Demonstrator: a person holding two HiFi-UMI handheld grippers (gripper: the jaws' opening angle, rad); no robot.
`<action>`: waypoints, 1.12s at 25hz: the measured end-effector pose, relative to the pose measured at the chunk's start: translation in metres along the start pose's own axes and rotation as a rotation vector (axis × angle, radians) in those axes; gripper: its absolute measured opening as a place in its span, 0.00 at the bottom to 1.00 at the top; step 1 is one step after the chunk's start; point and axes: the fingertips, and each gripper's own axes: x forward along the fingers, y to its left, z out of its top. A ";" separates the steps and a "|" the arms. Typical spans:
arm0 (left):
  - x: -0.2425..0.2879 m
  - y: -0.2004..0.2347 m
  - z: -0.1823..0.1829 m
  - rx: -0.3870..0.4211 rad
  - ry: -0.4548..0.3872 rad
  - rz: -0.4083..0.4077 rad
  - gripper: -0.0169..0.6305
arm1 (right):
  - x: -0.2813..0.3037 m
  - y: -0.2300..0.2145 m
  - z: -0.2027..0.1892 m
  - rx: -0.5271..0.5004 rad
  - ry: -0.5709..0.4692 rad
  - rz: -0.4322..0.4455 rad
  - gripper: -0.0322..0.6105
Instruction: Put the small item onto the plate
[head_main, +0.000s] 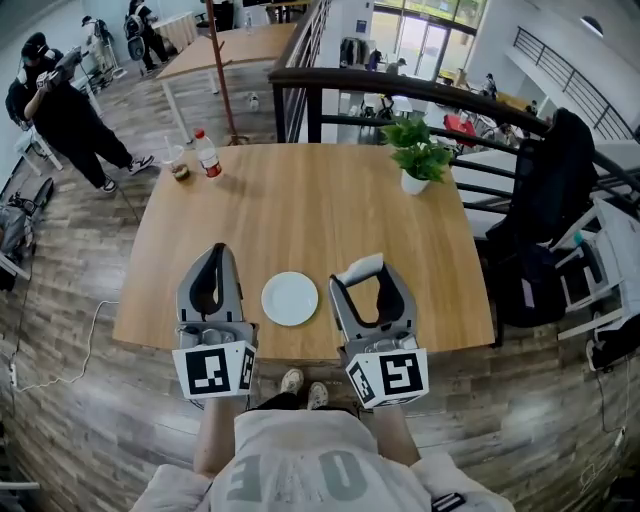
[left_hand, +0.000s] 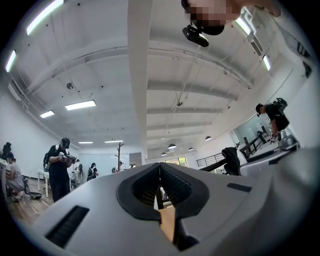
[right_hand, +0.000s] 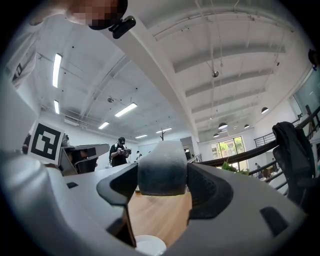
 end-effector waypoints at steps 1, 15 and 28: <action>0.004 -0.003 -0.001 -0.008 -0.007 -0.010 0.04 | 0.001 -0.003 0.000 -0.008 0.005 -0.010 0.53; 0.016 0.026 -0.013 -0.049 -0.025 0.026 0.04 | 0.051 0.023 -0.015 -0.055 0.072 0.068 0.53; 0.003 0.056 -0.034 -0.062 0.012 0.079 0.04 | 0.095 0.044 -0.102 -0.237 0.358 0.191 0.53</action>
